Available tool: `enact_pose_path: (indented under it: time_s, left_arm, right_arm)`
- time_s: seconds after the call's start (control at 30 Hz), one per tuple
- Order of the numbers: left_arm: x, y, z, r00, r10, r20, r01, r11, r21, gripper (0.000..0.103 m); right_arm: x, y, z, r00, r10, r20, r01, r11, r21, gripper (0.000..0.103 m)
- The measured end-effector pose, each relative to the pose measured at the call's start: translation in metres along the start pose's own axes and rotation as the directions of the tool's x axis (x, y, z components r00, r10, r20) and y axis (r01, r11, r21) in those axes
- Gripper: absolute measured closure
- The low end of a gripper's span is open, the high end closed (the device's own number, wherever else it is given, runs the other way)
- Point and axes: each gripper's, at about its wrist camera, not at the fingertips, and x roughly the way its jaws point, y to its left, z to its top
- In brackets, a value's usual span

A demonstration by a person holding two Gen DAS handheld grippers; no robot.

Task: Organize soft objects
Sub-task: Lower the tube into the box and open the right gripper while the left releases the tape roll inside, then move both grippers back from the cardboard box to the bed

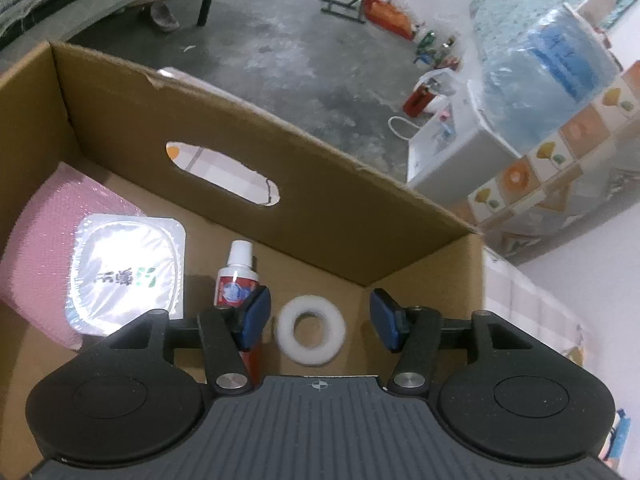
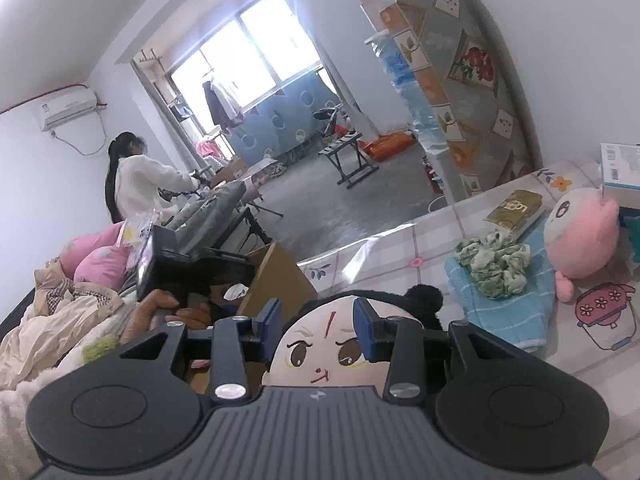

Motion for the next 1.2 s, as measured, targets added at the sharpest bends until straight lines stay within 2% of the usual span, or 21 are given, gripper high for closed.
enact_pose_path:
  time_s: [0.17, 0.33, 0.43, 0.57, 0.73, 0.87, 1.03, 1.1, 1.2]
  left_arm:
    - [-0.026, -0.008, -0.008, 0.999, -0.041, 0.013, 0.041, 0.999, 0.027, 0.041]
    - [-0.064, -0.021, -0.024, 0.996, -0.089, 0.033, 0.085, 0.992, 0.096, 0.034]
    - [-0.087, -0.029, -0.037, 0.991, -0.127, 0.039, 0.12, 0.981, 0.151, 0.03]
    - [-0.11, -0.039, -0.057, 0.99, -0.126, 0.059, 0.11, 0.968, 0.227, 0.029]
    - [-0.132, -0.061, -0.08, 0.984, -0.161, 0.082, 0.127, 0.939, 0.321, 0.028]
    - [-0.148, -0.092, -0.104, 0.975, -0.206, 0.078, 0.153, 0.887, 0.436, 0.023]
    - [-0.153, -0.15, -0.136, 0.968, -0.249, 0.03, 0.185, 0.789, 0.586, 0.011]
    - [-0.147, -0.173, -0.145, 0.969, -0.248, 0.009, 0.189, 0.76, 0.621, 0.01]
    - [-0.128, -0.205, -0.154, 0.97, -0.238, -0.046, 0.211, 0.734, 0.645, 0.01]
  right_arm:
    - [-0.013, 0.0, -0.006, 1.0, -0.012, 0.021, 0.012, 1.0, 0.004, 0.054]
    - [-0.035, -0.009, -0.017, 0.998, -0.054, 0.034, 0.053, 0.998, 0.035, 0.049]
    - [-0.048, -0.019, -0.027, 0.996, -0.082, 0.03, 0.08, 0.995, 0.057, 0.048]
    - [-0.067, -0.036, -0.043, 0.991, -0.129, 0.032, 0.125, 0.987, 0.099, 0.048]
    - [-0.087, -0.062, -0.053, 0.981, -0.187, 0.044, 0.178, 0.972, 0.155, 0.048]
    - [-0.096, -0.077, -0.056, 0.971, -0.227, 0.073, 0.211, 0.962, 0.173, 0.048]
    - [-0.09, -0.088, -0.05, 0.97, -0.216, 0.115, 0.196, 0.967, 0.162, 0.048]
    - [-0.08, -0.089, -0.041, 0.971, -0.204, 0.126, 0.187, 0.974, 0.131, 0.048]
    - [-0.058, -0.092, -0.024, 0.975, -0.188, 0.116, 0.182, 0.981, 0.059, 0.048]
